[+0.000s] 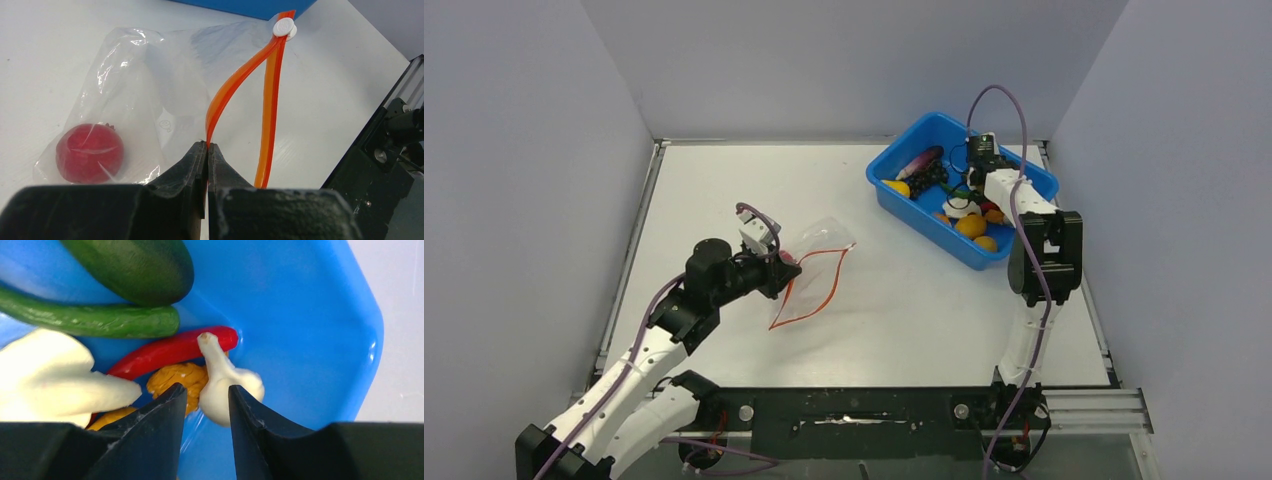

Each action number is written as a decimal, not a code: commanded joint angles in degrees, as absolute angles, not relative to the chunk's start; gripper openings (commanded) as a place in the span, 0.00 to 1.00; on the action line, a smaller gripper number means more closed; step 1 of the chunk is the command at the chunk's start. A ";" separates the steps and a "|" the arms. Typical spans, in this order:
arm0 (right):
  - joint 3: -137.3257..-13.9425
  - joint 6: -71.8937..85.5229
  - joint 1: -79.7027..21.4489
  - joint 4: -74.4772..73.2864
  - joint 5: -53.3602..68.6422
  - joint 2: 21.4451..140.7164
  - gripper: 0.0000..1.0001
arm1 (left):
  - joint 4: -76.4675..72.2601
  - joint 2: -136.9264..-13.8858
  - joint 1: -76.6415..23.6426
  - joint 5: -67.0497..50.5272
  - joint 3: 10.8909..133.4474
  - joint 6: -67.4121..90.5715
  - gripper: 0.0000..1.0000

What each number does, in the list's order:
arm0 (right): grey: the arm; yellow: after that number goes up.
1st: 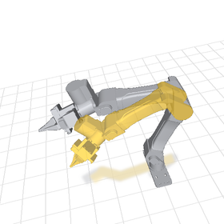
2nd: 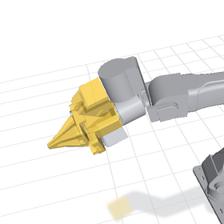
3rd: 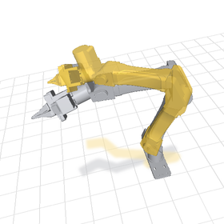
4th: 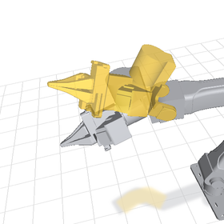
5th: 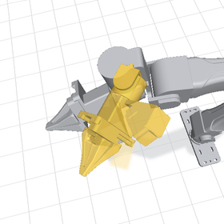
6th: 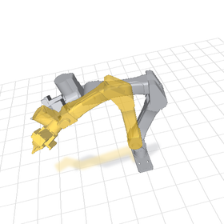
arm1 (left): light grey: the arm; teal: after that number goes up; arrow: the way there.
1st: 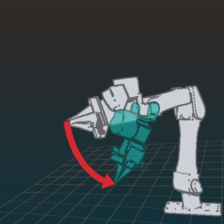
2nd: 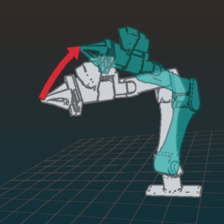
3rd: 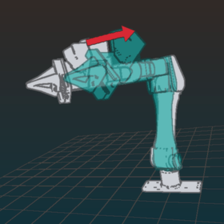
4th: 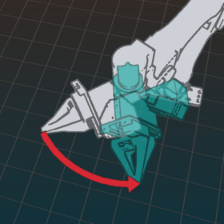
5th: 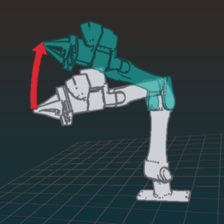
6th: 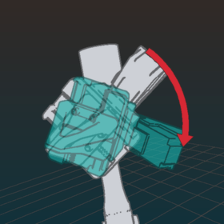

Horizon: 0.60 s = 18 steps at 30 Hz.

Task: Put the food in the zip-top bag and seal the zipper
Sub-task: Pick up the fake vegetable from the bin.

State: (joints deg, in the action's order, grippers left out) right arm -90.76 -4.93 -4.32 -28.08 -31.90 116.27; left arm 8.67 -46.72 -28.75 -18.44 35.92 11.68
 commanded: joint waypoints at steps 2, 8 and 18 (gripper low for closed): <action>-97.79 -7.81 -2.33 -27.55 -33.08 118.02 0.38 | 5.37 -45.33 -28.30 -20.12 35.92 11.51 0.00; -102.15 -6.56 -0.34 -30.13 -27.96 121.46 0.40 | 5.63 -45.95 -28.24 -20.98 35.92 12.39 0.00; -104.66 -5.80 -0.18 -31.48 -25.06 124.60 0.43 | 5.66 -45.24 -28.04 -20.75 35.64 12.13 0.00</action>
